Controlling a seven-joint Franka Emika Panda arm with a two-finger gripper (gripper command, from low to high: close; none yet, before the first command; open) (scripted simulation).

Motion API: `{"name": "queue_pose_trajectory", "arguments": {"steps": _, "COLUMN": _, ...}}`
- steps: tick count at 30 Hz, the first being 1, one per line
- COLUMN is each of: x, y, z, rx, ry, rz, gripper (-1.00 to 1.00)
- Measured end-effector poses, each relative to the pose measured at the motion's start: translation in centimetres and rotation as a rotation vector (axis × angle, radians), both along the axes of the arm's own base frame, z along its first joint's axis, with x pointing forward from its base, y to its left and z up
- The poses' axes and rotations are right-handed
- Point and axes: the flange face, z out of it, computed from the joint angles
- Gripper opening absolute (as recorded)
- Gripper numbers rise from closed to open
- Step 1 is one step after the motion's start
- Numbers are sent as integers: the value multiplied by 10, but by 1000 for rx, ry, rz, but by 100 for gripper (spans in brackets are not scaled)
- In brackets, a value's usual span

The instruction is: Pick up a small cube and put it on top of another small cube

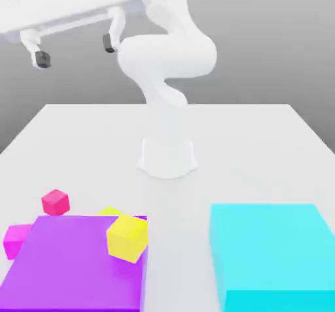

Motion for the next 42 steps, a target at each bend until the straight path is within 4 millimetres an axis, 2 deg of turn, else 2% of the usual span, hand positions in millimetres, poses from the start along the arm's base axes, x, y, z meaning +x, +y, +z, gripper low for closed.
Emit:
{"name": "queue_pose_trajectory", "arguments": {"steps": 1, "x": -3, "y": -9, "z": -25, "rx": 11, "ry": 36, "rz": -15, "gripper": 0}}
{"name": "queue_pose_trajectory", "arguments": {"steps": 2, "x": -3, "y": -9, "z": -25, "rx": 11, "ry": 36, "rz": -15, "gripper": 0}}
{"name": "queue_pose_trajectory", "arguments": {"steps": 5, "x": -19, "y": -36, "z": -101, "rx": 37, "ry": 147, "rz": -66, "gripper": 0}}
{"name": "queue_pose_trajectory", "arguments": {"steps": 6, "x": -19, "y": -36, "z": -101, "rx": 37, "ry": 147, "rz": -66, "gripper": 0}}
{"name": "queue_pose_trajectory", "arguments": {"steps": 7, "x": -27, "y": -46, "z": -126, "rx": 44, "ry": 186, "rz": -85, "gripper": 0}}
{"name": "queue_pose_trajectory", "arguments": {"steps": 10, "x": -56, "y": -74, "z": -202, "rx": 56, "ry": 307, "rz": -151, "gripper": 0}}
{"name": "queue_pose_trajectory", "arguments": {"steps": 12, "x": -85, "y": -95, "z": -254, "rx": 55, "ry": 394, "rz": -205, "gripper": 0}}
{"name": "queue_pose_trajectory", "arguments": {"steps": 13, "x": -106, "y": -111, "z": -276, "rx": 53, "ry": 435, "rz": -254, "gripper": 0}}
{"name": "queue_pose_trajectory", "arguments": {"steps": 14, "x": -114, "y": -110, "z": -289, "rx": 40, "ry": 462, "rz": -253, "gripper": 0}}
{"name": "queue_pose_trajectory", "arguments": {"steps": 16, "x": -124, "y": -114, "z": -297, "rx": 31, "ry": 480, "rz": -268, "gripper": 0}}
{"name": "queue_pose_trajectory", "arguments": {"steps": 18, "x": -151, "y": -127, "z": -307, "rx": 10, "ry": 511, "rz": -317, "gripper": 0}}
{"name": "queue_pose_trajectory", "arguments": {"steps": 20, "x": -166, "y": -132, "z": -310, "rx": -4, "ry": 525, "rz": -342, "gripper": 0}}
{"name": "queue_pose_trajectory", "arguments": {"steps": 21, "x": -179, "y": -138, "z": -312, "rx": -13, "ry": 535, "rz": -371, "gripper": 0}}
{"name": "queue_pose_trajectory", "arguments": {"steps": 24, "x": -196, "y": -143, "z": -314, "rx": -39, "ry": 546, "rz": -398, "gripper": 0}}
{"name": "queue_pose_trajectory", "arguments": {"steps": 33, "x": -186, "y": -148, "z": -326, "rx": -54, "ry": 521, "rz": -401, "gripper": 0}}
{"name": "queue_pose_trajectory", "arguments": {"steps": 42, "x": -190, "y": -146, "z": -364, "rx": -51, "ry": 533, "rz": -400, "gripper": 0}}
